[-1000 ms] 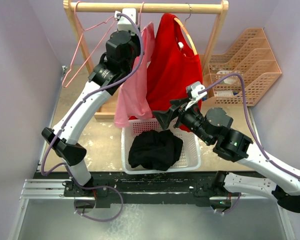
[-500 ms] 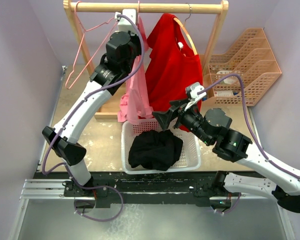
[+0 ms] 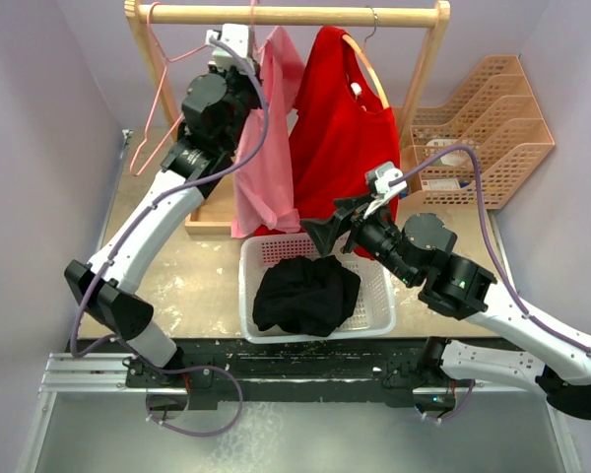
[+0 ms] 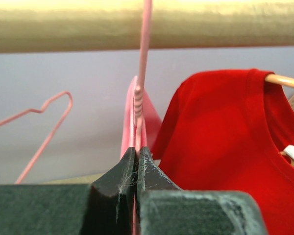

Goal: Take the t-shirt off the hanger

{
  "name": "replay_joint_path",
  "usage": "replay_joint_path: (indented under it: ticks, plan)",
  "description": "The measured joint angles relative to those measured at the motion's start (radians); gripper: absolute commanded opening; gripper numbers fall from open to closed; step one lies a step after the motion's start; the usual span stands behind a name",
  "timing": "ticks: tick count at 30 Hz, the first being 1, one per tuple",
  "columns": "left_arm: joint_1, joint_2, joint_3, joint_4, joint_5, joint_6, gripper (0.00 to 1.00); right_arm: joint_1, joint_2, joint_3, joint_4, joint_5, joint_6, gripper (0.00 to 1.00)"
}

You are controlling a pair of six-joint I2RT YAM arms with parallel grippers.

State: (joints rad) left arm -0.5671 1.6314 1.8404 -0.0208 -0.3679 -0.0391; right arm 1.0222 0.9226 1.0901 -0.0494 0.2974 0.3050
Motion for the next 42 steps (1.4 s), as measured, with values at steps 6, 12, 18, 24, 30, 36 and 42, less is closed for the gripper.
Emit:
replay_joint_path:
  ticks: [6,12,18,24,30,36,42]
  plan:
    - [0.063,-0.092,-0.071,0.096,0.056,-0.001,0.0,0.0,0.004,0.0,0.002,0.0,0.0,0.85]
    - [0.082,-0.175,-0.134,0.177,0.096,-0.002,0.0,0.0,0.016,0.0,0.002,0.001,0.0,0.85]
    - [0.082,-0.251,-0.23,0.182,0.138,-0.002,0.0,0.0,0.025,0.005,-0.002,0.023,-0.002,0.86]
    - [0.082,-0.362,-0.377,0.144,0.183,-0.021,0.0,0.0,0.121,0.119,-0.044,0.066,-0.01,0.86]
    - [0.082,-0.51,-0.466,0.069,0.235,-0.068,0.0,0.0,0.267,0.293,-0.055,0.133,-0.076,0.86]
    - [0.082,-0.638,-0.497,0.015,0.275,-0.127,0.0,-0.01,0.447,0.473,-0.009,0.17,-0.145,0.84]
    - [0.082,-0.677,-0.504,-0.026,0.301,-0.179,0.0,-0.035,0.564,0.517,0.04,0.166,-0.166,0.81]
